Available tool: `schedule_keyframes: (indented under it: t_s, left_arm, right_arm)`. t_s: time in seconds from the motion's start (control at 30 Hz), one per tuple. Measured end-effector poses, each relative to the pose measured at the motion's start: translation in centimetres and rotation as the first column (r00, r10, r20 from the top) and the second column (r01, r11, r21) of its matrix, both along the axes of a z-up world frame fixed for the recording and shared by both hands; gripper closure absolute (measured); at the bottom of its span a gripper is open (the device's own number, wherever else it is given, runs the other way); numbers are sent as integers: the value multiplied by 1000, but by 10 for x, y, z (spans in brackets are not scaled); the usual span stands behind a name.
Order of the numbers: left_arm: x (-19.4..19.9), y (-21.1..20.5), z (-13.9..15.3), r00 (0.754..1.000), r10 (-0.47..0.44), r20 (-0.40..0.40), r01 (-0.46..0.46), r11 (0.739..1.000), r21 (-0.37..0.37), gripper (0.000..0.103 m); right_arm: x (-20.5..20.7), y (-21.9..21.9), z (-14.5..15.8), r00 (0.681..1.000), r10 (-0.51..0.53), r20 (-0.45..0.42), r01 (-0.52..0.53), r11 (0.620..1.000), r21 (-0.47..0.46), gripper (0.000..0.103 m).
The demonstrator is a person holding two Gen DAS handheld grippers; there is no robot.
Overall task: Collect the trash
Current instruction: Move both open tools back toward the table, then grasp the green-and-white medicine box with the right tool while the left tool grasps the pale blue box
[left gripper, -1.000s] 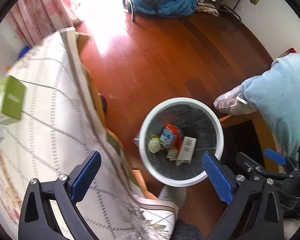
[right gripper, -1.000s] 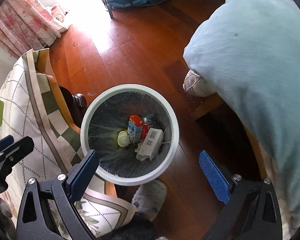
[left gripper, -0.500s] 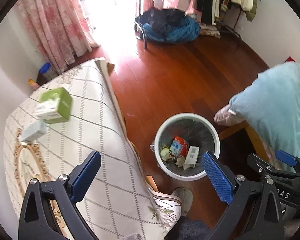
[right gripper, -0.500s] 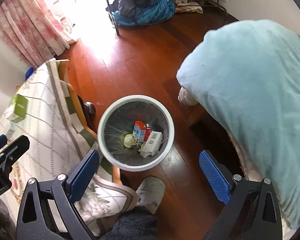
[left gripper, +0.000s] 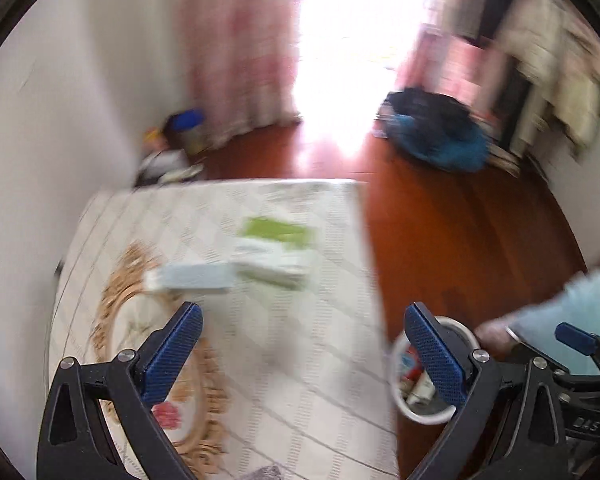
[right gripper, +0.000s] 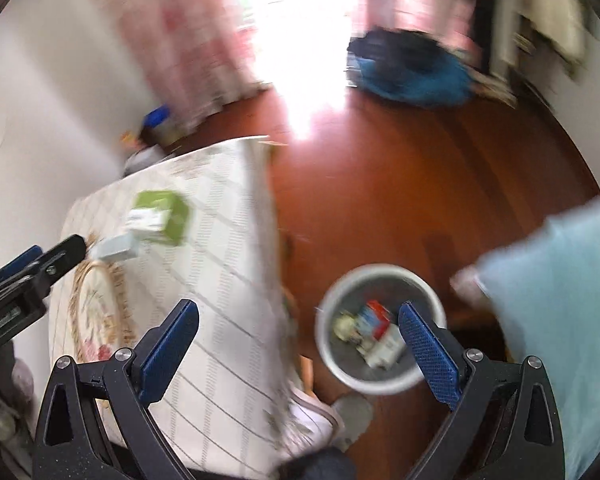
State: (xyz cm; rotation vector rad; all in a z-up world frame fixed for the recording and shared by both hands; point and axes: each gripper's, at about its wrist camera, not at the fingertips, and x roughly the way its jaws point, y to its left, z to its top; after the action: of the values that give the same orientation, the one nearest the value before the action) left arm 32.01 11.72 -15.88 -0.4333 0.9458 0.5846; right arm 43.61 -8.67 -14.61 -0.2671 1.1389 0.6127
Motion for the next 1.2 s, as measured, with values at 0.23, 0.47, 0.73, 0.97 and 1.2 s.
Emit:
schedule_keyframes:
  t_s: [0.23, 0.47, 0.73, 0.97, 1.2]
  left_arm:
    - [-69, 115, -106, 936, 315, -155, -329, 941, -75, 0]
    - [-105, 164, -185, 876, 397, -273, -444, 885, -140, 0]
    - [-98, 166, -198, 883, 389, -262, -445, 872, -204, 0]
    - [-83, 168, -186, 870, 461, -177, -491, 770, -407, 0]
    - [-35, 176, -186, 832, 528, -171, -527, 655, -541, 1]
  right_arm:
    - [-13, 202, -72, 906, 420, -45, -418, 877, -237, 2]
    - [-22, 314, -137, 756, 651, -68, -605, 656, -451, 2]
    - [-9, 351, -176, 718, 671, -185, -670, 596, -443, 10]
    - [41, 296, -160, 924, 340, -177, -380, 872, -309, 15]
    - [68, 226, -149, 990, 79, -113, -107, 958, -267, 16]
